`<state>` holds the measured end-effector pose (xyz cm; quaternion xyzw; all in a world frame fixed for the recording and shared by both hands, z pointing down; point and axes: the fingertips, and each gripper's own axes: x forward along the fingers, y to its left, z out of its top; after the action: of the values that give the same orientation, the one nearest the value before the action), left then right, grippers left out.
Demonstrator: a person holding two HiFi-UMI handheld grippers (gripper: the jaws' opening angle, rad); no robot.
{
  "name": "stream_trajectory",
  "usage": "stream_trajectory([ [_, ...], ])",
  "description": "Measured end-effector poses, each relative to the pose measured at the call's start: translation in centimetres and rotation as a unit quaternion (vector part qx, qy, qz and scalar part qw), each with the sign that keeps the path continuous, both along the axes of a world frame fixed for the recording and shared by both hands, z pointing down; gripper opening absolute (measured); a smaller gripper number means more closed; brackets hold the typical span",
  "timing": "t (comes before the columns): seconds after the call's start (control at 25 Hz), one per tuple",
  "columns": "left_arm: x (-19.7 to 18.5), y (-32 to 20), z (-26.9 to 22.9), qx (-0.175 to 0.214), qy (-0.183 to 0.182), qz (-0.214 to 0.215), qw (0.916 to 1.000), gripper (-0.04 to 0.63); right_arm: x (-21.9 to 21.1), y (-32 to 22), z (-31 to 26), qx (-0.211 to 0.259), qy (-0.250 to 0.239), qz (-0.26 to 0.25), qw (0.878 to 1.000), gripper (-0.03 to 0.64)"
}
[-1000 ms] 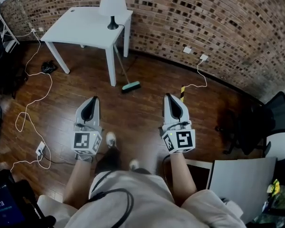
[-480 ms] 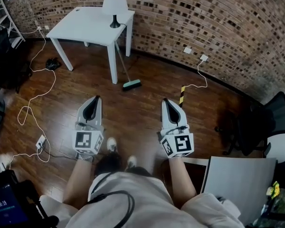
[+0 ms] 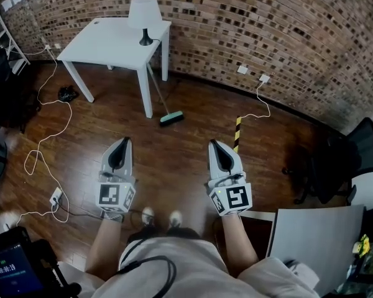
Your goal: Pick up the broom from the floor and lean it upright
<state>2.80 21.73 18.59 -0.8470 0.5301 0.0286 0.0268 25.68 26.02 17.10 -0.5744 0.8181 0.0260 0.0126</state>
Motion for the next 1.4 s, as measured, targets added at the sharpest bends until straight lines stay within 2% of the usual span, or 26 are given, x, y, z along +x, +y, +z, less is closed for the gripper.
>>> stream_trajectory([
  [0.32, -1.2, -1.5, -0.1, 0.004, -0.002, 0.014, 0.9999, 0.002, -3.2, -1.8, -1.0, 0.01, -0.008, -0.001, 1.0, 0.011],
  [0.72, -2.3, -1.5, 0.0, 0.002, -0.004, 0.013, 0.9999, 0.002, -3.6, -2.0, -1.0, 0.004, -0.006, 0.014, 1.0, 0.011],
  [0.96, -2.8, -1.7, 0.2, -0.003, -0.002, 0.01, 0.9999, 0.002, -4.2, -2.3, 0.0, -0.013, 0.015, 0.019, 1.0, 0.011],
  [1.4, -3.7, -1.2, 0.7, -0.005, -0.008, 0.014, 0.9999, 0.002, -5.7, -1.9, -0.2, -0.005, 0.014, 0.014, 1.0, 0.011],
])
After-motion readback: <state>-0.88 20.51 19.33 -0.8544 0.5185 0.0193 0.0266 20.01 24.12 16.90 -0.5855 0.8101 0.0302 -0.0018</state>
